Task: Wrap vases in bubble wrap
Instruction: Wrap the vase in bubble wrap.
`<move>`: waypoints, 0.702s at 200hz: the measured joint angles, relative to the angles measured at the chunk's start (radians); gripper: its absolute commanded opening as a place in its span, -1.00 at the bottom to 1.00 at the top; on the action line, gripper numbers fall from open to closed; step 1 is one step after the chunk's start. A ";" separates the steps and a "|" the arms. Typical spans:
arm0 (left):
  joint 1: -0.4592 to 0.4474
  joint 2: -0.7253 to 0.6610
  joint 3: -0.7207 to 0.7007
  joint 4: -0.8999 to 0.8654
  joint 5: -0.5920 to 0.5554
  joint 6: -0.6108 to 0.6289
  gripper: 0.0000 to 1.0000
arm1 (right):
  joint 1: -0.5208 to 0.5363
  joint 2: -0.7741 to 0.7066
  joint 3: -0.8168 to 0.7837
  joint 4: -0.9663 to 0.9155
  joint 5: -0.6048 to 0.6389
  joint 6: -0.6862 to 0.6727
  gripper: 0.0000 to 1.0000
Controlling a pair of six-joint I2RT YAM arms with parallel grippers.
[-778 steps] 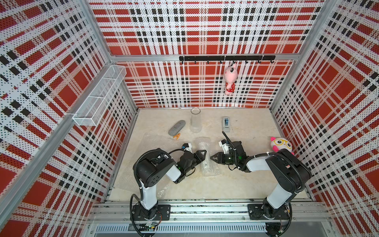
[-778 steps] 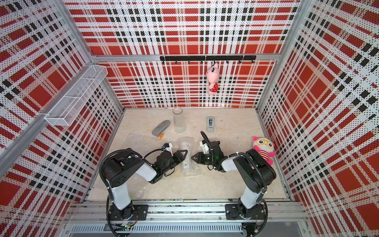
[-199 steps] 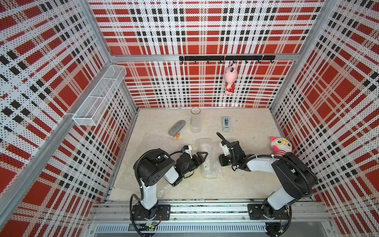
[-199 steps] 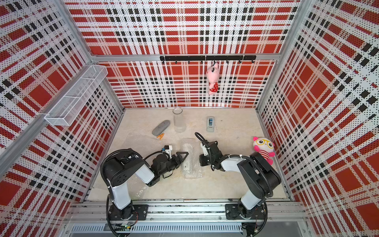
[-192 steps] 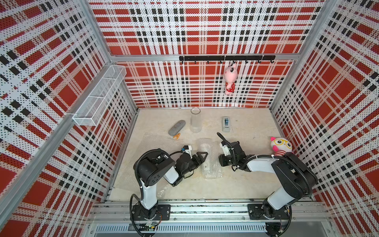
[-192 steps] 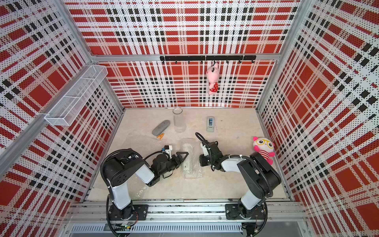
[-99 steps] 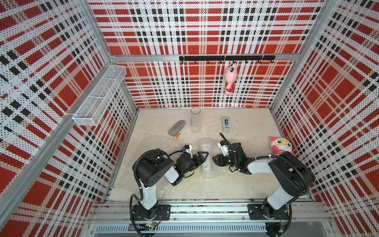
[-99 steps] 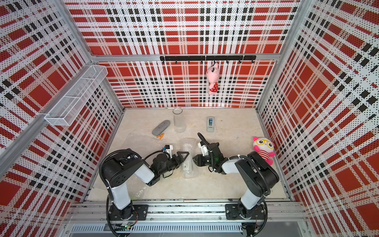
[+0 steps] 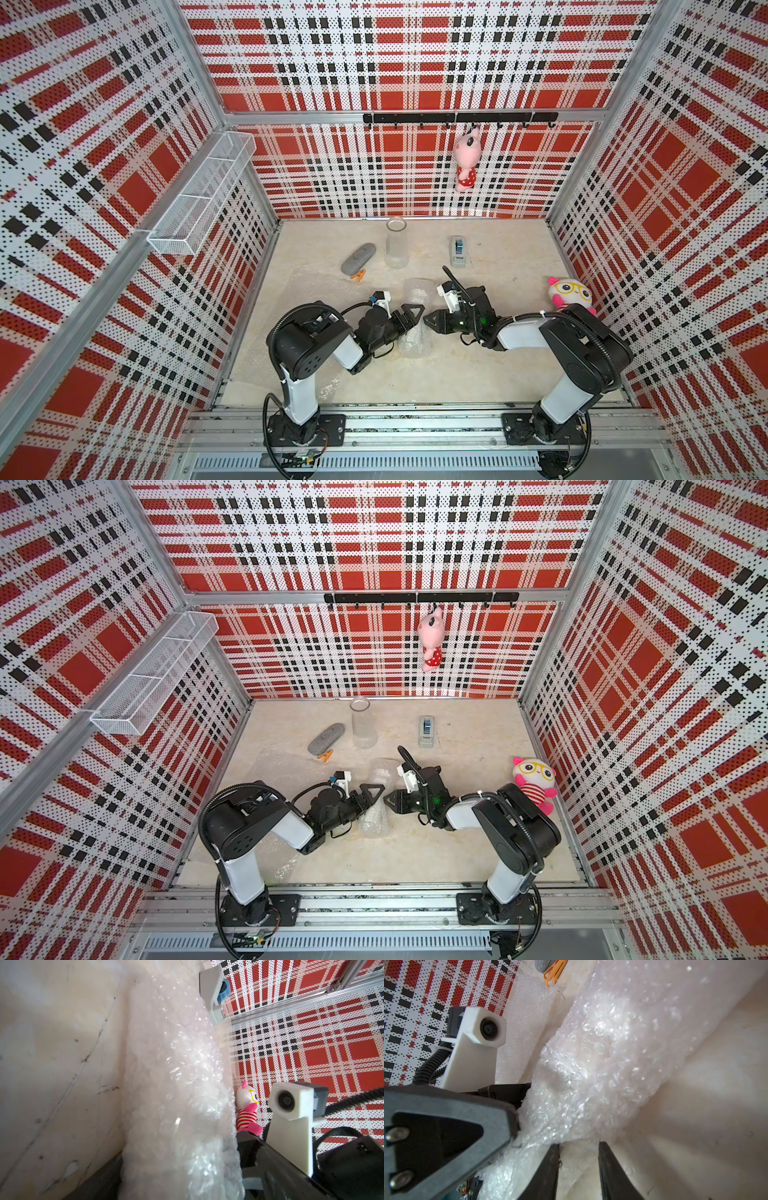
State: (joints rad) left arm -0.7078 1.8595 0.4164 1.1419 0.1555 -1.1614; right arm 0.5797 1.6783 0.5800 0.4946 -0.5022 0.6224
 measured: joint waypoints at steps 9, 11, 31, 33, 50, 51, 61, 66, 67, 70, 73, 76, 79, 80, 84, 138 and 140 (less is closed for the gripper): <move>0.000 0.000 0.000 -0.002 0.003 0.003 0.90 | 0.001 0.000 0.003 0.001 0.000 0.000 -0.29; 0.000 0.000 0.000 -0.003 0.003 0.005 0.90 | 0.001 0.000 0.005 0.001 0.000 0.000 -0.30; 0.000 -0.001 -0.001 -0.006 0.012 0.015 0.86 | 0.004 0.001 0.020 0.000 0.000 -0.001 -0.29; 0.000 -0.001 -0.001 -0.006 0.014 0.015 0.86 | 0.005 0.001 0.022 0.000 0.000 -0.001 -0.29; 0.000 0.000 -0.003 -0.006 0.022 0.018 0.86 | 0.008 0.001 0.032 -0.005 0.000 -0.005 -0.29; 0.000 0.000 -0.003 -0.006 0.022 0.018 0.86 | 0.008 0.001 0.032 -0.005 0.000 -0.005 -0.29; 0.000 0.000 -0.003 -0.007 0.024 0.019 0.85 | 0.008 0.001 0.032 -0.009 0.000 -0.006 -0.29; 0.000 0.000 -0.003 -0.007 0.024 0.019 0.84 | 0.008 0.001 0.032 -0.010 0.000 -0.008 -0.29; 0.000 0.000 -0.003 -0.007 0.024 0.019 0.84 | 0.008 0.001 0.032 -0.010 0.000 -0.008 -0.29; 0.000 0.000 -0.003 -0.007 0.025 0.019 0.82 | 0.008 0.001 0.032 -0.010 0.000 -0.008 -0.29; 0.000 0.000 -0.003 -0.007 0.025 0.019 0.80 | 0.008 0.001 0.032 -0.010 -0.001 -0.008 -0.29; 0.000 0.000 -0.003 -0.009 0.024 0.019 0.77 | 0.008 0.001 0.032 -0.011 -0.001 -0.008 -0.29; 0.000 0.000 -0.003 -0.010 0.024 0.019 0.75 | 0.008 0.001 0.032 -0.012 0.000 -0.009 -0.29; 0.000 0.000 -0.004 -0.010 0.024 0.020 0.74 | 0.008 0.001 0.032 -0.013 -0.001 -0.009 -0.29; 0.000 0.000 -0.004 -0.013 0.024 0.020 0.71 | 0.008 0.001 0.032 -0.014 -0.001 -0.010 -0.29; 0.003 0.011 -0.018 -0.023 0.011 0.027 0.29 | 0.007 0.001 0.032 -0.039 0.004 -0.016 -0.30; 0.003 0.011 -0.018 -0.023 0.011 0.026 0.28 | 0.007 0.001 0.032 -0.040 0.004 -0.016 -0.30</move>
State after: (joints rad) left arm -0.7052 1.8709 0.3988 1.1191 0.1669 -1.1351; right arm 0.5869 1.6794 0.6125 0.4545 -0.4980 0.6060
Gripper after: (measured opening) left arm 0.670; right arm 0.352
